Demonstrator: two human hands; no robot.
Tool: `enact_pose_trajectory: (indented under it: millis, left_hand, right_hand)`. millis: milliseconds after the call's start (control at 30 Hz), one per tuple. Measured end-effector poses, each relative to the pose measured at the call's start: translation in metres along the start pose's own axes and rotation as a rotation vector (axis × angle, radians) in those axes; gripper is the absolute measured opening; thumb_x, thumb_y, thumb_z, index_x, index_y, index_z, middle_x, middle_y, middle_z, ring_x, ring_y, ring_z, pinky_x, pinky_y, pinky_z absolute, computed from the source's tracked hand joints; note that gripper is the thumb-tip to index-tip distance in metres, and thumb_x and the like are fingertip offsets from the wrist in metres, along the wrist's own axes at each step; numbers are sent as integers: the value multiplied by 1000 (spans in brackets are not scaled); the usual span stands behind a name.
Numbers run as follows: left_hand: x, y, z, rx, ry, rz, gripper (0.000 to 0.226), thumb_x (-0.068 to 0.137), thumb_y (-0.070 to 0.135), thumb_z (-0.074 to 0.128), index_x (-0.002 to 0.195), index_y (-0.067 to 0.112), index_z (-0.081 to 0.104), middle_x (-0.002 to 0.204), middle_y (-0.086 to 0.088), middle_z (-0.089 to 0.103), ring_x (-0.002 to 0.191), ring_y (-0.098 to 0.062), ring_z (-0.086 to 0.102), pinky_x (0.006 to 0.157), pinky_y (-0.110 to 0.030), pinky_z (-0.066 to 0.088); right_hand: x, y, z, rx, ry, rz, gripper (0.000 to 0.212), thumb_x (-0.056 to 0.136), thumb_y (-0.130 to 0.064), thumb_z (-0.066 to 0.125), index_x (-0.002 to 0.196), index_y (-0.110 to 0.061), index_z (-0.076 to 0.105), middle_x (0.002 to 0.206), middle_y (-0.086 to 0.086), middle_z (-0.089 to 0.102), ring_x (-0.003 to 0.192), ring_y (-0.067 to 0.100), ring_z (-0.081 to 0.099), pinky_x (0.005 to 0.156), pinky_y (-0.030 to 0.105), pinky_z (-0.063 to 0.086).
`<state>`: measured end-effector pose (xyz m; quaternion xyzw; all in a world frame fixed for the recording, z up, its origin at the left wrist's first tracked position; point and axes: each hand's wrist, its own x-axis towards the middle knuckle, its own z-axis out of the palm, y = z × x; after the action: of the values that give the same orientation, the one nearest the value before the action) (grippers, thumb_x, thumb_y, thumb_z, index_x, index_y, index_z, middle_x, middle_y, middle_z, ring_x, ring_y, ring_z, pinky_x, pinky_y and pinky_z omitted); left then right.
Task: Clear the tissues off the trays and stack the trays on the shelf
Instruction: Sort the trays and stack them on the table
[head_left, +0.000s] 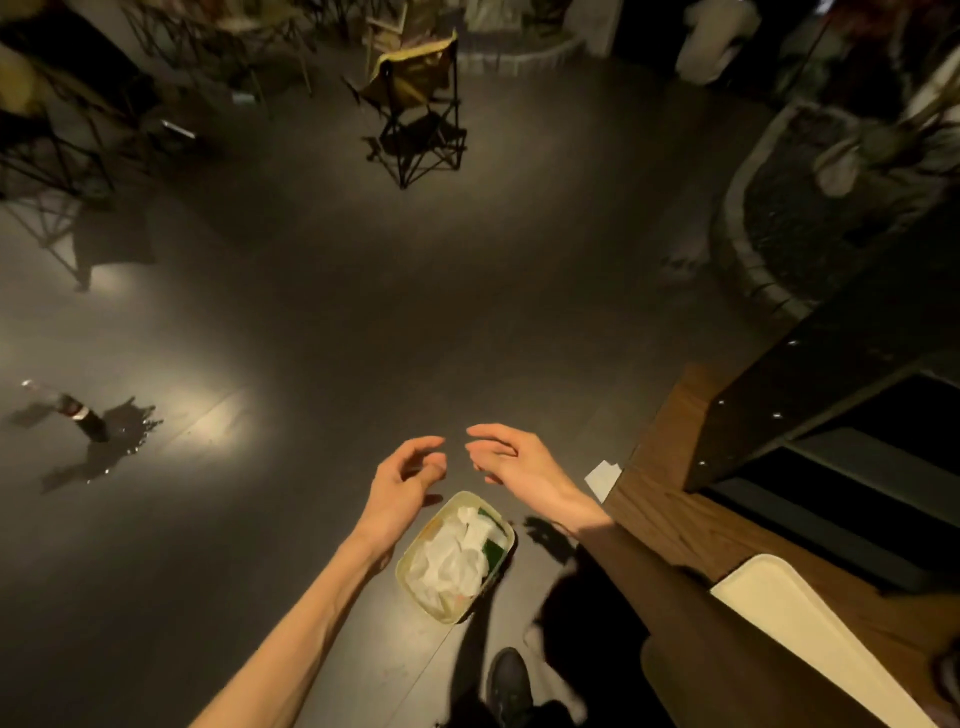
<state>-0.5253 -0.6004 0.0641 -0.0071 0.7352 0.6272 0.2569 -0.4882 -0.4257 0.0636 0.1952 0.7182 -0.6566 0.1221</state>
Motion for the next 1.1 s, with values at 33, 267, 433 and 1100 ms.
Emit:
enact_pose_trajectory:
  millis: [33, 267, 433, 1100]
  left_hand:
    - [-6, 9, 10, 13, -27, 10, 24, 94, 13, 60, 115, 23, 65, 113, -14, 64, 98, -17, 63, 76, -29, 59]
    - [-41, 59, 94, 131, -221, 85, 25, 95, 11, 58, 118, 21, 63, 113, -17, 63, 99, -21, 63, 79, -34, 58]
    - [-67, 82, 162, 190, -334, 129, 23, 96, 14, 58, 117, 20, 63, 113, -16, 64, 96, -18, 62, 80, -37, 57]
    - [-216, 10, 437, 350, -539, -8, 20, 96, 10, 56, 113, 19, 64, 110, -15, 68, 98, -24, 65, 75, -35, 59]
  right_hand:
    - [-12, -4, -10, -1, 16, -6, 30, 90, -18, 63, 117, -32, 67, 107, -6, 76, 102, 7, 70, 79, 19, 53]
    - [-95, -14, -94, 34, 162, -47, 33, 95, -17, 62, 127, -23, 63, 116, -2, 72, 105, 12, 69, 80, 20, 55]
    - [-164, -11, -162, 52, 264, -72, 32, 96, -20, 61, 129, -22, 61, 116, 0, 72, 104, 13, 69, 82, 21, 56]
    - [-429, 154, -364, 139, 560, 44, 30, 96, -24, 63, 126, -21, 64, 110, 0, 73, 102, 11, 69, 87, 26, 58]
